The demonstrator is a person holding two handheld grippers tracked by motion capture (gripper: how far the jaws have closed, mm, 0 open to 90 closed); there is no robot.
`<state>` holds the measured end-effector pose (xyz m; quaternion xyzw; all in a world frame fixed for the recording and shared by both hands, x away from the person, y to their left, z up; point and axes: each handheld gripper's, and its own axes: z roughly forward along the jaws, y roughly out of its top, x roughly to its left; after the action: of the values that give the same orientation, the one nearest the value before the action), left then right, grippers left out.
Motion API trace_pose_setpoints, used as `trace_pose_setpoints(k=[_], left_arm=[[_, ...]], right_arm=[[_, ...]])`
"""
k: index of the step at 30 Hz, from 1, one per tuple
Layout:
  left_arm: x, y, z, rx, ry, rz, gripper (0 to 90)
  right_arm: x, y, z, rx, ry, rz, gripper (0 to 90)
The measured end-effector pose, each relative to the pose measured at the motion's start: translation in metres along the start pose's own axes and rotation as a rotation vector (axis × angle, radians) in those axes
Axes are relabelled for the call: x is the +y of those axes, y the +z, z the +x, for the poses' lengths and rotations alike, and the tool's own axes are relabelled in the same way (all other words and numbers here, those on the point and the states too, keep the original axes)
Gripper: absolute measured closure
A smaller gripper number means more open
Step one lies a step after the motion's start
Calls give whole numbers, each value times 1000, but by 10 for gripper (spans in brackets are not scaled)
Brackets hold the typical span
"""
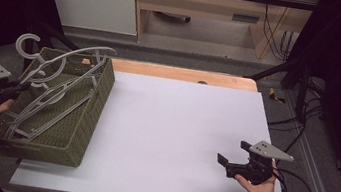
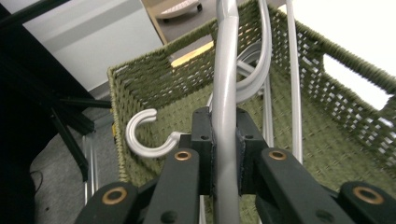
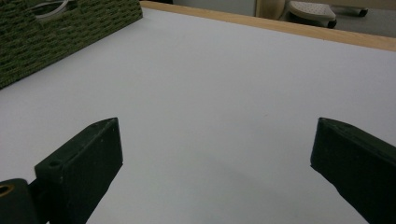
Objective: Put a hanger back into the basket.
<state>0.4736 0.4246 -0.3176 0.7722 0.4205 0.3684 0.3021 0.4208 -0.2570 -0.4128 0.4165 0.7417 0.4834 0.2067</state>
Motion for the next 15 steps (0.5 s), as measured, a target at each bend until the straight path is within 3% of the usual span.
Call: trace_pose_setpoints(k=[2, 8, 12, 15], left_arm=[[-3, 2, 2, 9, 15, 27, 816], [-20, 13, 13, 21, -20, 91, 816], [-27, 17, 16, 9, -44, 106, 815], [-27, 23, 11, -4, -20, 137, 815]], right_arm=[[0, 0, 0, 5, 0, 1, 25], [0, 0, 0, 4, 0, 3, 24], [-1, 0, -1, 5, 1, 4, 23], [-1, 1, -1, 3, -4, 14, 22]])
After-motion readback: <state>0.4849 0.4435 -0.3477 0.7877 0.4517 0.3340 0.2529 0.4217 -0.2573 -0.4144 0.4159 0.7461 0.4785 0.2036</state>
